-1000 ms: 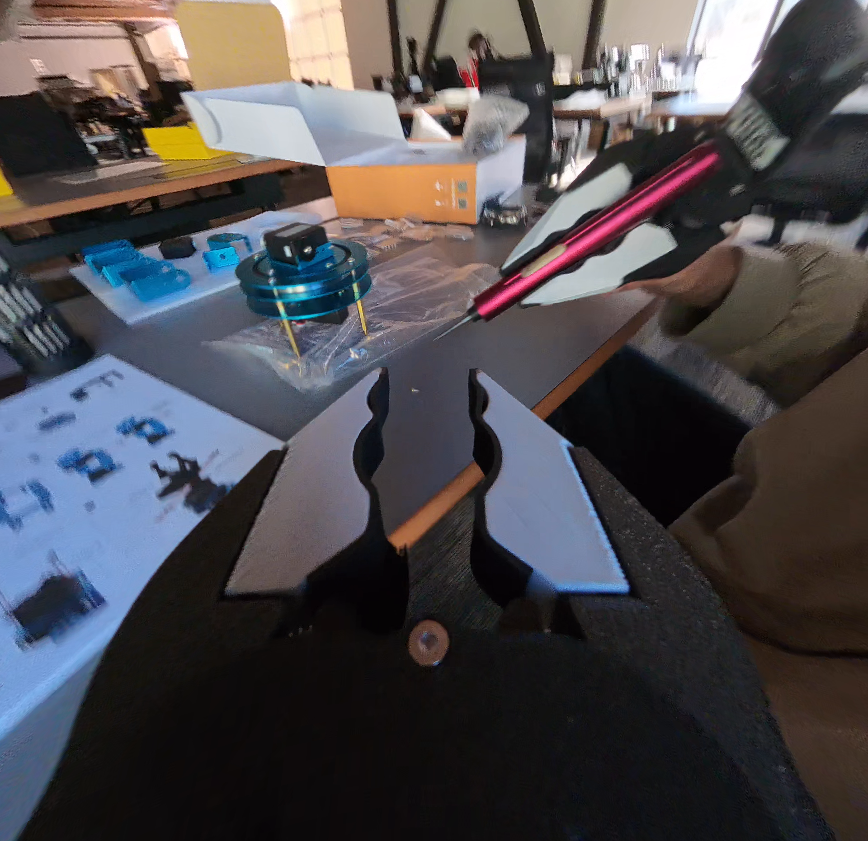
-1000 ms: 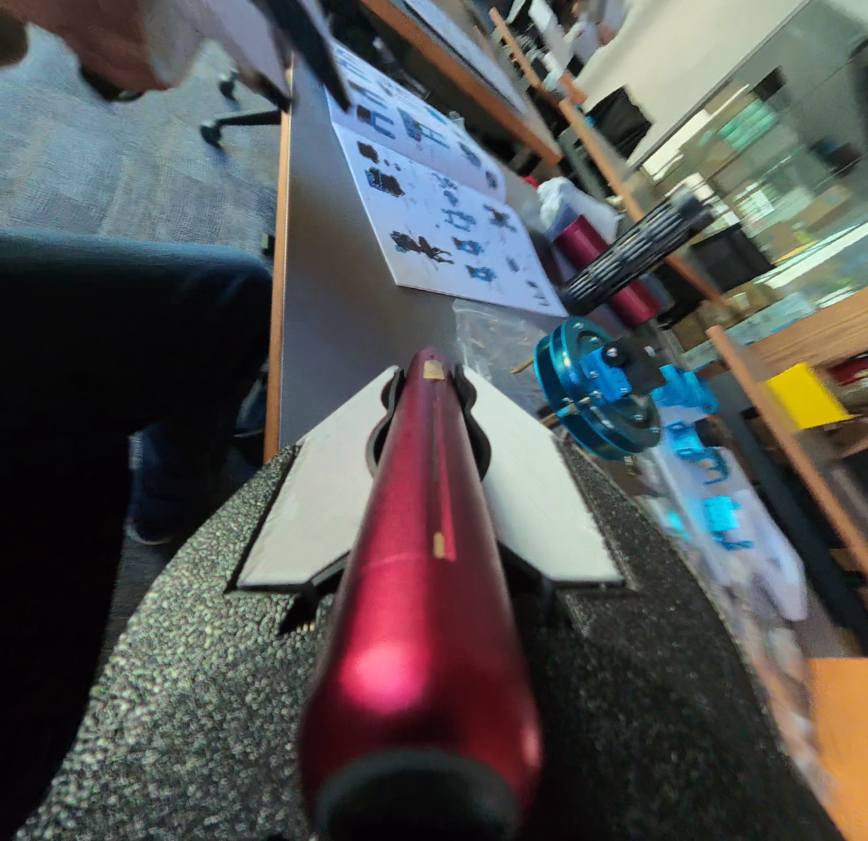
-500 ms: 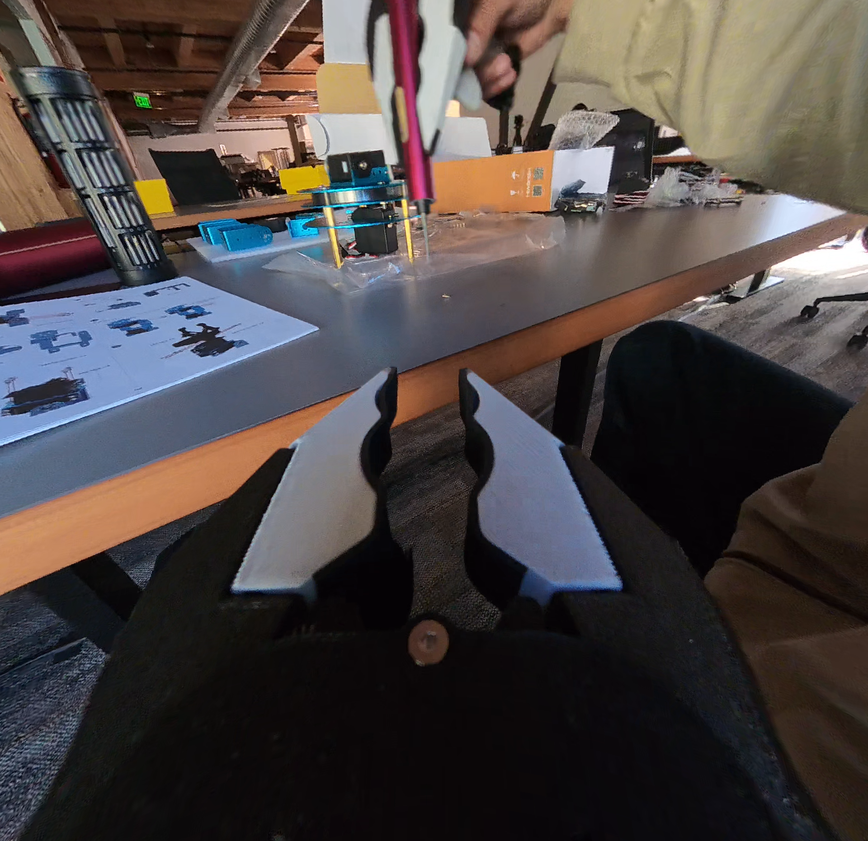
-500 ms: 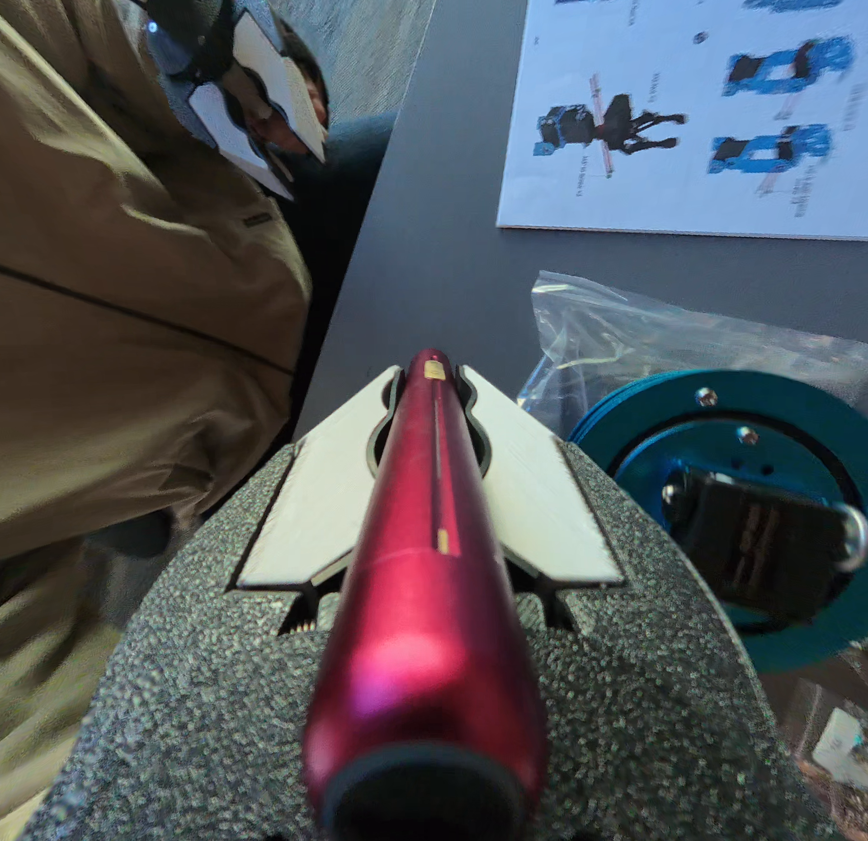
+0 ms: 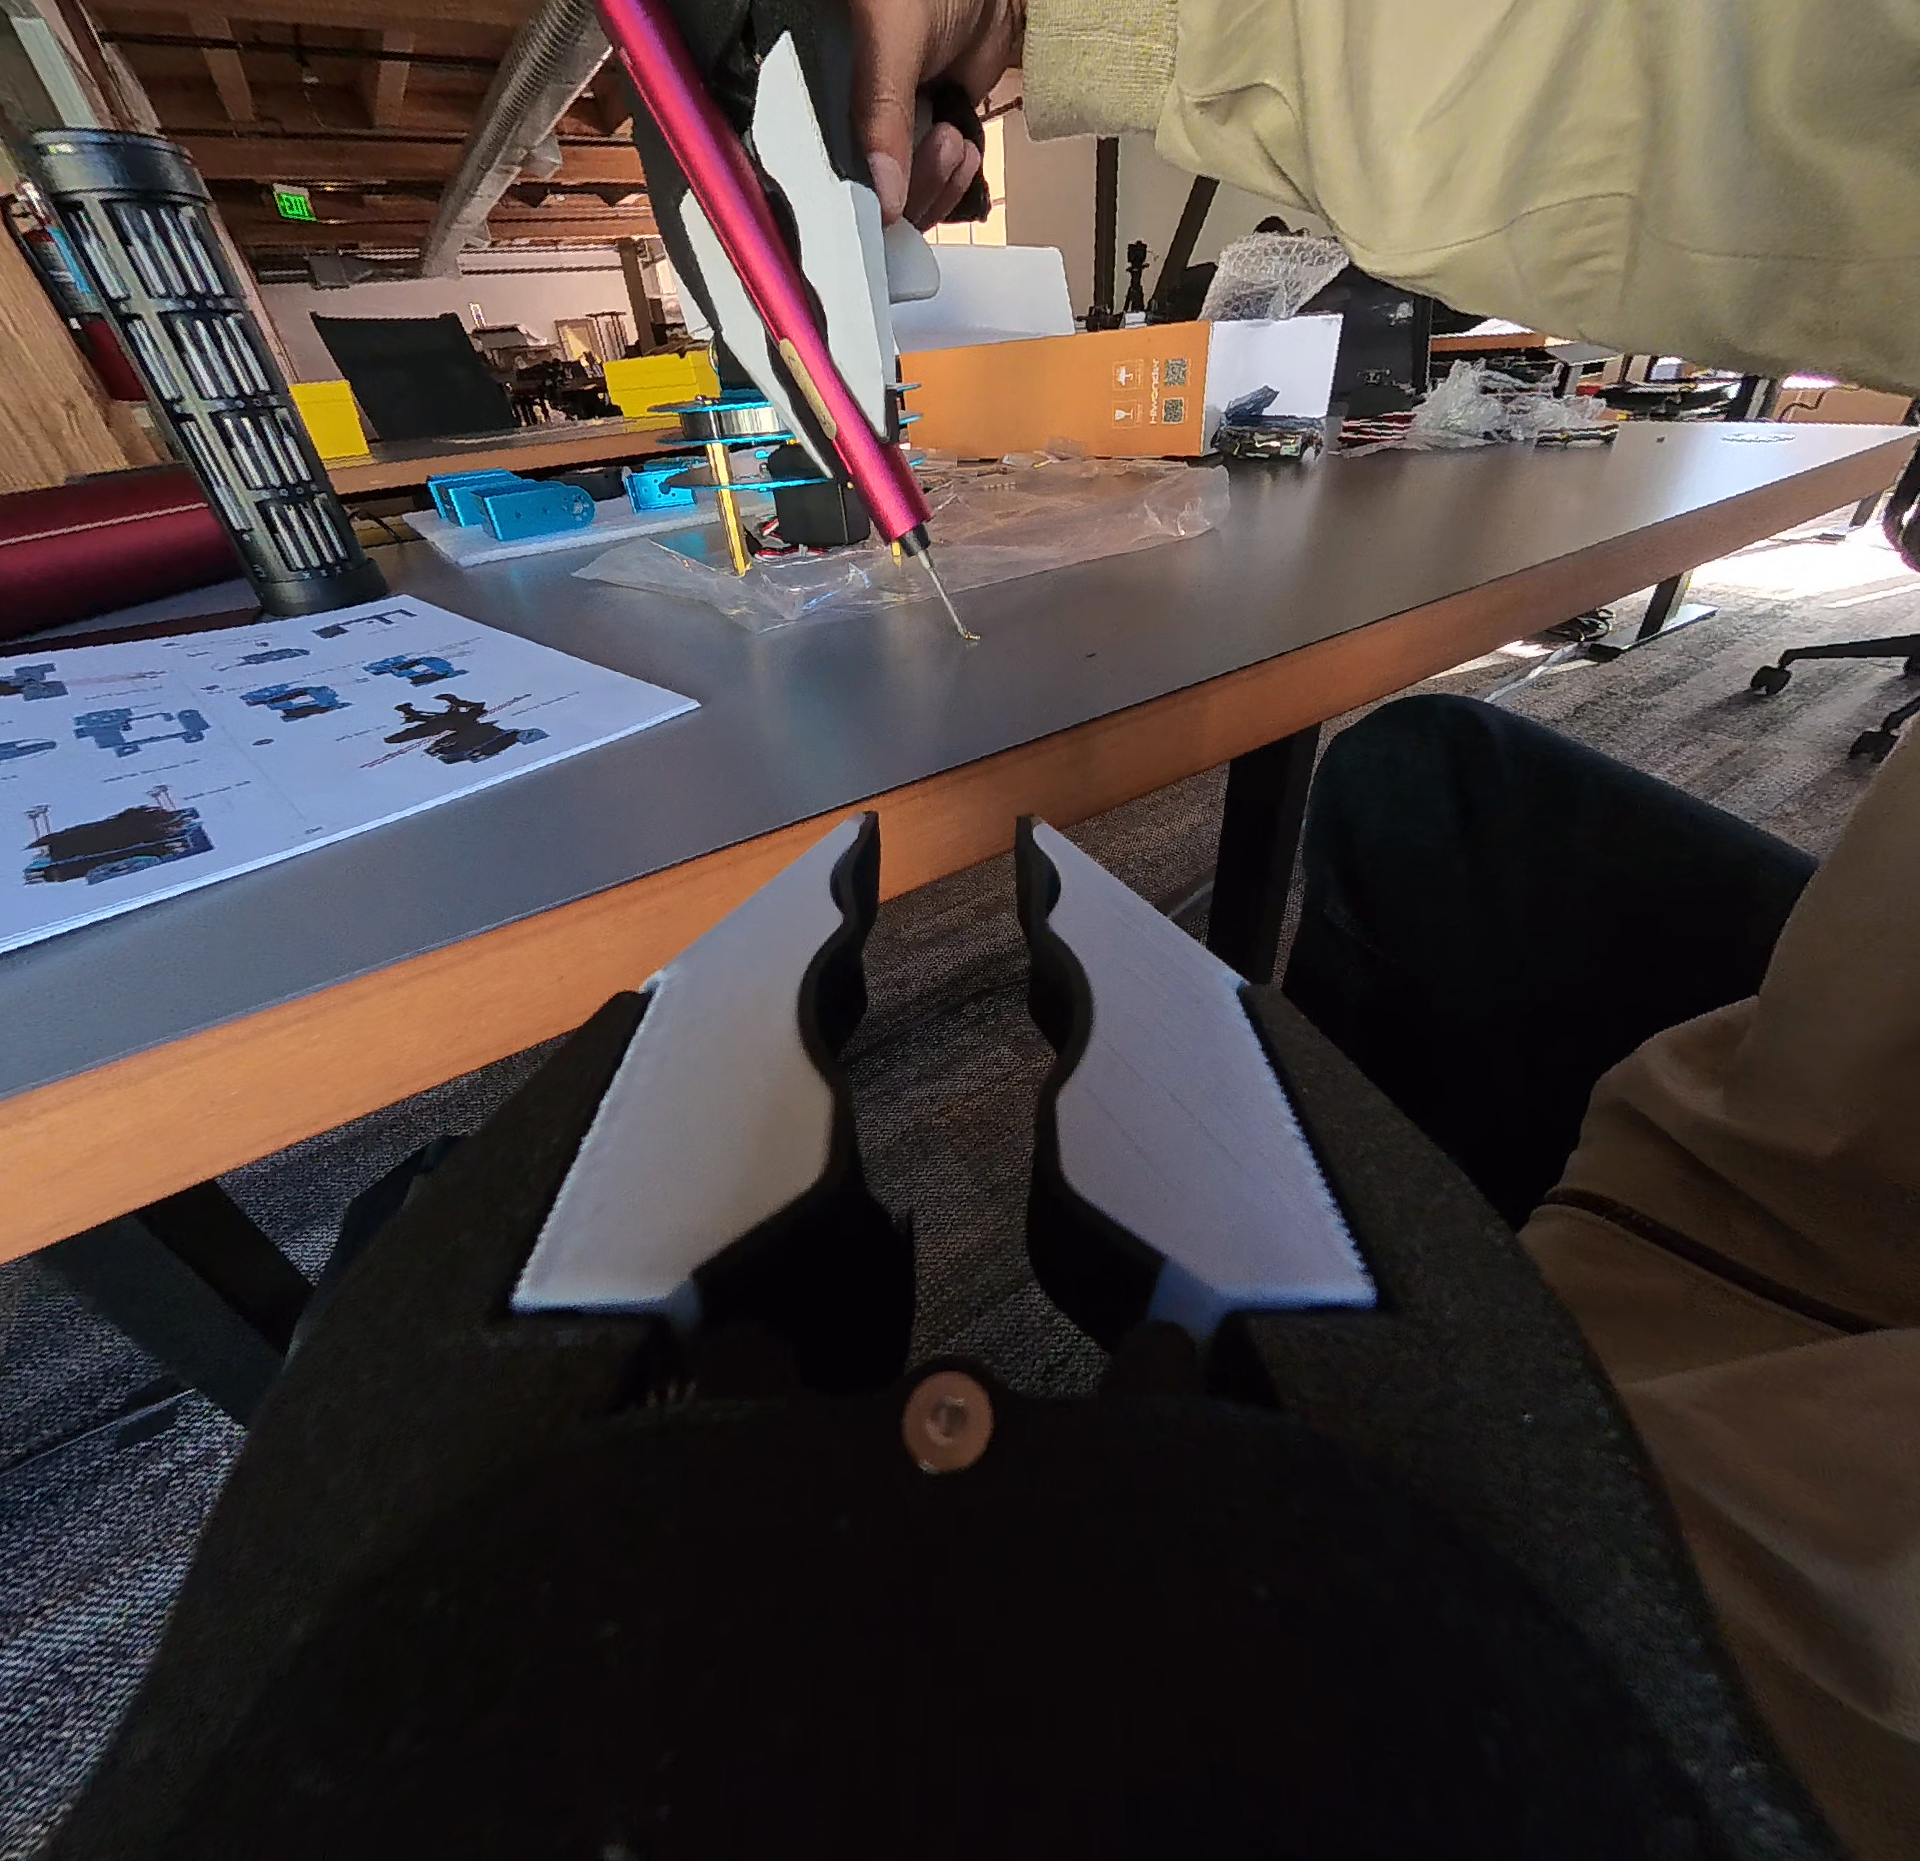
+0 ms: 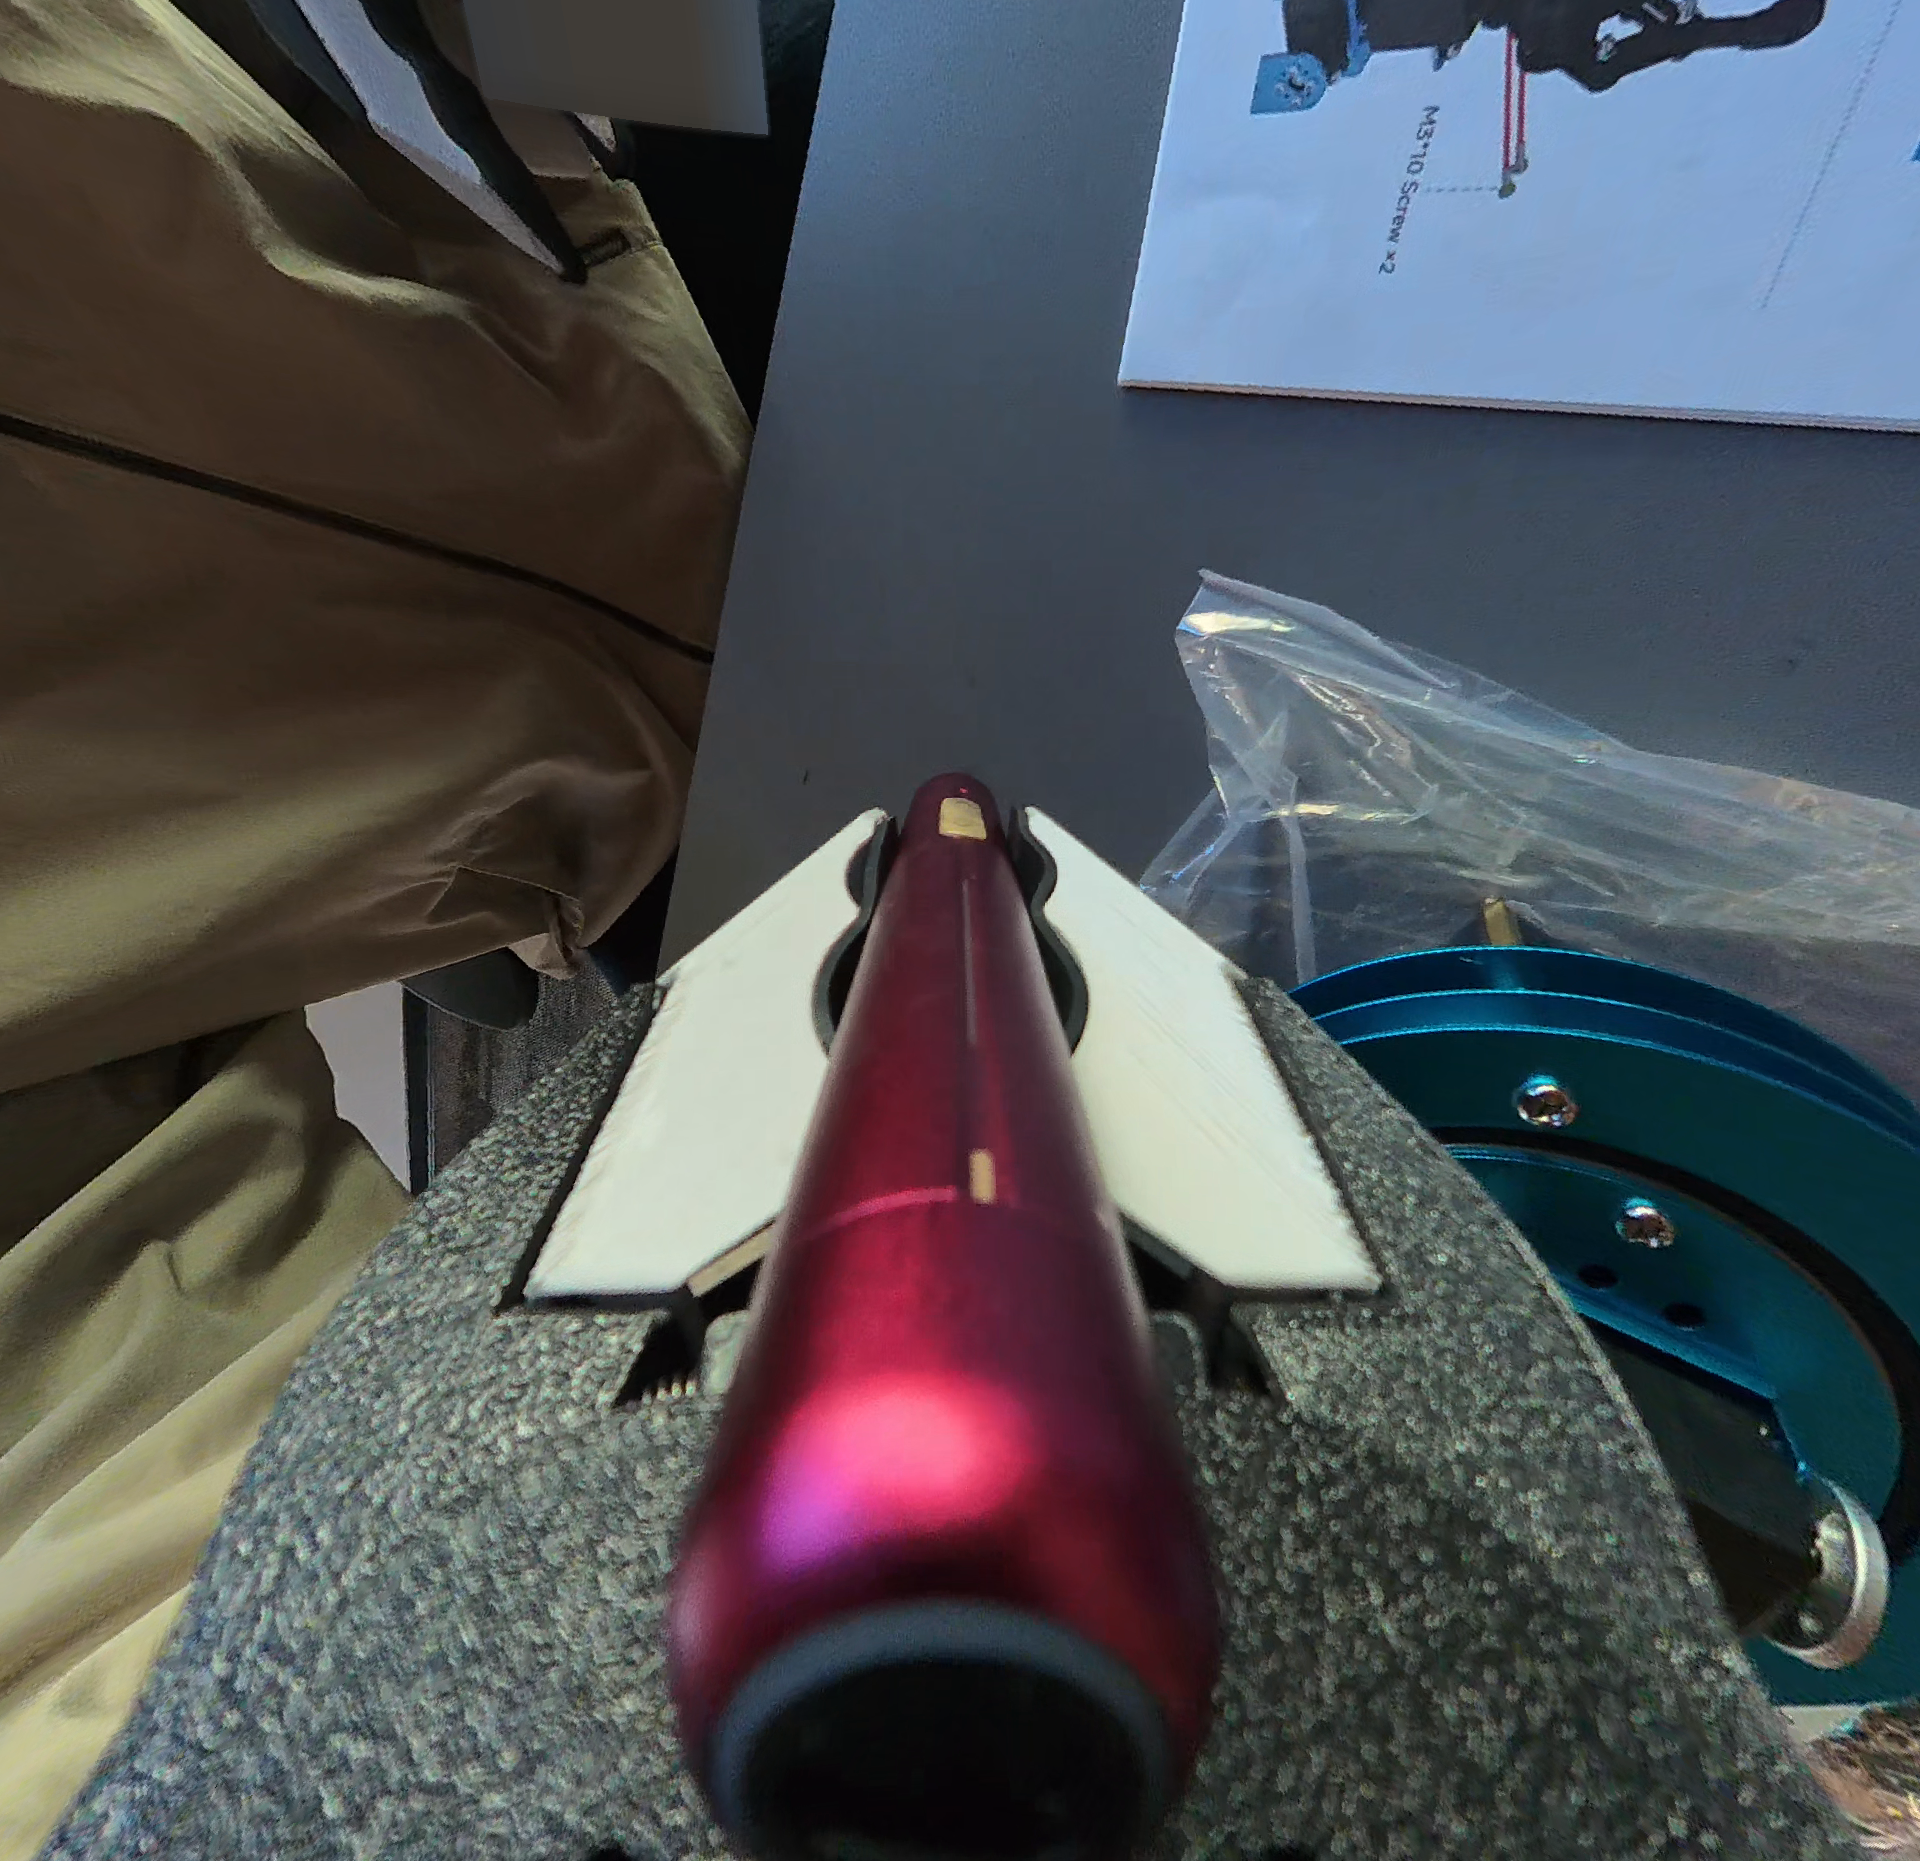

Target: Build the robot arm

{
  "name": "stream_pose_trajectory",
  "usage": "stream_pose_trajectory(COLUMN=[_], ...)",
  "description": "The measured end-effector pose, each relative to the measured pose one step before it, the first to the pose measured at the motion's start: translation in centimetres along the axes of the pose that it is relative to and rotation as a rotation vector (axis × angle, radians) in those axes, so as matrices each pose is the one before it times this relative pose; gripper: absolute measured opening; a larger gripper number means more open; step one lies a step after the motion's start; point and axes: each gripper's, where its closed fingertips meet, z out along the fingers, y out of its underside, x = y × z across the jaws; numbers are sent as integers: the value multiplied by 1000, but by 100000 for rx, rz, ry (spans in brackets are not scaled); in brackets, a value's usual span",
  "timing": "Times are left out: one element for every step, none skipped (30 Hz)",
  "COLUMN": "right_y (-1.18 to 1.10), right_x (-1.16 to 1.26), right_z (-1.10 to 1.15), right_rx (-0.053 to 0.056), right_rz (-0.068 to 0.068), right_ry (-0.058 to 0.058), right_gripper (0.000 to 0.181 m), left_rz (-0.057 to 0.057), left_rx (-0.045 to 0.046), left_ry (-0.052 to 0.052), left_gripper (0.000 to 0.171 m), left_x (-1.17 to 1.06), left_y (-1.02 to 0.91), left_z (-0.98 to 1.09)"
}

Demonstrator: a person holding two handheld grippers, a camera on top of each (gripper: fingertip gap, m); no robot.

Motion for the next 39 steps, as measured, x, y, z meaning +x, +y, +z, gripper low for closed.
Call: stream_pose_trajectory(right_y=[-27, 78, -3, -108, -86, -69, -80, -74, -113, -172, -245, -352, -382, -523, -679, -725, -800, -932, -901, -878, -873, -676, -312, -174, -189, -179, -82, 137, 294, 374, 284, 98, -124, -230, -155, -77, -149, -42, 91], right_x=[-150, -198, -9, -49, -121, -50, -27, 12, -111, -216, -208, -358, -425, -364, -265, -310, -257, -46, -289, -529, -466, -477, -487, -415, -468, -398, -245, -168, -45, 13, -17, -231, -144, 18, -89, -12, 0, -164, -74], right_z=[-32, -22, -58, -63, -46, -36, -22, -48, -82, -115, -138, -166, -168, -202, -236, -264, -321, -386, -363, -306, -269, -181, -136, -132, -139, -201, -234, -264, -260, -240, -165, -108, -133, -133, -69, -38, -45, -9, 32], right_rx=[207, -551, 45, 786, 664, 654, 676, 624, 1132, 1672, 2590, 3706, 4311, 5649, 6945, 7548, 8365, 9492, 9817, 9659, 9594, 8191, 5144, 4177, 4334, 4308, 4200, 2892, 2093, 822, -588, -1465, 148, 1346, 523, -403, 512, 44, -687], right_rz=[55, 65, -808, -60, 49, -482, -332, -570, -670, -861, -1714, -2199, -2547, -3604, -4142, -4090, -3761, -3722, -4080, -4226, -4538, -3718, -2475, -1116, -411, -192, 442, 1441, 1868, 1116, 120, -860, -1202, -219, 1180, 595, -1025, -265, 567], right_ry=[-576, -680, 730, -102, -656, -77, 148, 795, 305, 182, 1019, 668, 1070, 2486, 3853, 3985, 4642, 6489, 5108, 3919, 4546, 3923, 2815, 2256, 967, 747, 756, 95, 352, 671, 757, -422, 91, 454, -1100, -268, 392, -903, -449], right_gripper=[21, 21, 21, 22, 21, 21, 22, 22, 22, 21, 22, 22, 22, 22, 21, 21, 21, 22, 22, 21, 21, 21, 19, 19, 19, 19, 19, 19, 20, 20, 20, 20, 20, 20, 20, 20, 20, 20, 20], left_rz=[-368, -326, -26, 235, 209, 137, 234, 338, 285, -4, -637, -1794, -3182, -4038, -4624, -5053, -4807, -4100, -3144, -2353, -2099, -2116, -1657, -872, -431, -265, -63, 388, 1006, 1321, 1429, 1640, 1951, 2161, 2125, 1807, 1343, 887, 425], left_rx=[-155, -236, -123, -23, -183, -388, -367, -262, -312, -395, -480, -482, -43, 824, 1535, 1617, 1413, 1210, 1179, 1231, 1029, 246, -621, -999, -700, 163, 438, 241, 353, 383, 71, -108, 210, 391, 492, 686, 331, -61, 24], left_ry=[133, 136, -71, -123, -19, -7, -96, -155, -174, -279, -530, -379, 128, 144, -301, 141, 1598, 1349, -606, -1008, 681, 1647, 1527, 1074, 796, 1189, 1488, 961, 224, 440, 1167, 1227, 898, 540, 57, -216, 181, 636, 852], left_gripper=[25, 25, 25, 25, 25, 25, 25, 25, 25, 25, 25, 25, 25, 25, 25, 25, 26, 28, 29, 29, 29, 29, 29, 29, 29, 29, 29, 29, 29, 28, 28, 28, 27, 24, 22, 18, 15, 14, 14], left_x=[11, 15, 5, 17, 31, 16, 12, -6, -12, -51, -132, -174, -174, -253, -385, -361, -115, -92, -360, -410, -165, -6, 19, -10, 4, 108, 199, 160, 66, 117, 251, 277, 270, 220, 136, 71, 79, 109, 121], left_y=[44, 55, 26, 0, 32, 71, 67, 62, 88, 102, 118, 115, -6, -278, -560, -761, -888, -902, -829, -755, -669, -503, -338, -260, -282, -400, -429, -408, -387, -357, -247, -159, -134, -113, -112, -130, -87, -37, -52], left_z=[-20, -7, -2, -8, 3, 18, 35, 33, 65, 85, 121, 161, 173, 199, 209, 281, 316, 299, 261, 295, 365, 457, 510, 520, 488, 434, 394, 357, 297, 275, 256, 260, 201, 165, 112, 61, 52, 7, -29])
